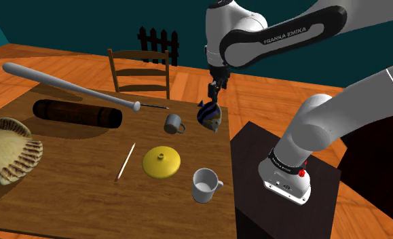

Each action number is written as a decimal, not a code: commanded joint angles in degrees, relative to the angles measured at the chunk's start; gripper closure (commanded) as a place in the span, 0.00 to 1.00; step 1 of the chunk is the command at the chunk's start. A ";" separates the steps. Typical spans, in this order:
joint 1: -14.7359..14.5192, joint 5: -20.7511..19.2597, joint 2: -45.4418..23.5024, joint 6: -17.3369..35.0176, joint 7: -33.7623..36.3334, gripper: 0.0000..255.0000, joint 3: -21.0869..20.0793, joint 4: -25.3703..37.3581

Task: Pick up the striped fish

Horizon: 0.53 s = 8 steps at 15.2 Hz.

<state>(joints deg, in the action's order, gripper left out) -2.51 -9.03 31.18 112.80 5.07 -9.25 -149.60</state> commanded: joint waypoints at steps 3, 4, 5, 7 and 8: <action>0.55 -3.43 -8.11 7.87 3.61 0.00 -2.85 -1.19; 0.85 -4.61 -10.28 9.71 4.68 0.00 -3.53 -1.33; 1.19 -5.95 -12.53 11.50 5.86 0.00 -4.20 -1.36; 1.97 -9.13 -17.26 14.84 8.57 0.00 -5.49 -1.13; 2.37 -11.01 -19.74 16.36 10.13 0.00 -6.06 -0.86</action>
<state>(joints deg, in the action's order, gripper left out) -0.50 -18.20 13.81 127.25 13.59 -14.65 -150.34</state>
